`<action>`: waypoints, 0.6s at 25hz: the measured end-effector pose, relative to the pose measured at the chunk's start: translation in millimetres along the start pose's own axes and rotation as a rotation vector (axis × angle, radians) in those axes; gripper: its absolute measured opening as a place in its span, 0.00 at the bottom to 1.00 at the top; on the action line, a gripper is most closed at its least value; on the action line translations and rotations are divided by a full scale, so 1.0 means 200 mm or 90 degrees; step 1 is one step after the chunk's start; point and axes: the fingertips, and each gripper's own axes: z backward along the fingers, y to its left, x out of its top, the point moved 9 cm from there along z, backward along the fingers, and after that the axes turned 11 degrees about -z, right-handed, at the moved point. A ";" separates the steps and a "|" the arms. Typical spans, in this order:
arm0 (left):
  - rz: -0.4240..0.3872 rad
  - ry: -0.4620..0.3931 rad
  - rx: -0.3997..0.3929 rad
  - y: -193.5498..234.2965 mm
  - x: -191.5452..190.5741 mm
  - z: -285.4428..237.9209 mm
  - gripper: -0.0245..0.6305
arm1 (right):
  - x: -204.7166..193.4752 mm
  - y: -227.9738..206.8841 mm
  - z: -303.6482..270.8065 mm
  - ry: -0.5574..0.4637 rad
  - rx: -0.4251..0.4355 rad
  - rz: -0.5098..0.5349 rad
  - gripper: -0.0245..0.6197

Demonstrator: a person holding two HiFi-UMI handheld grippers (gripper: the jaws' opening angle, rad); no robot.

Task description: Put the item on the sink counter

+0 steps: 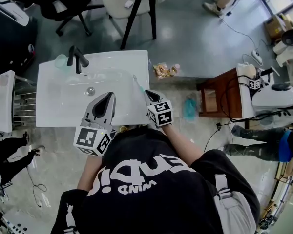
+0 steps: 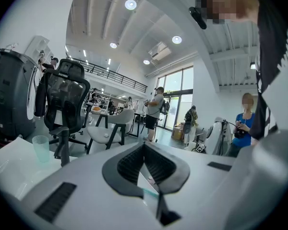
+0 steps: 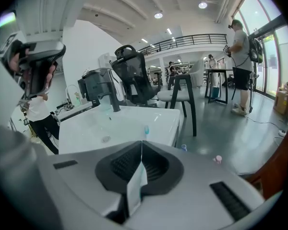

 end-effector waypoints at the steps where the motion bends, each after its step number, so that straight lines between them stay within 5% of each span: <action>1: 0.000 0.000 0.001 0.00 0.00 0.00 0.07 | 0.02 0.01 0.02 -0.006 0.005 -0.002 0.07; 15: 0.002 -0.005 -0.008 -0.01 0.02 0.02 0.07 | 0.34 0.22 0.44 -0.158 0.081 0.011 0.07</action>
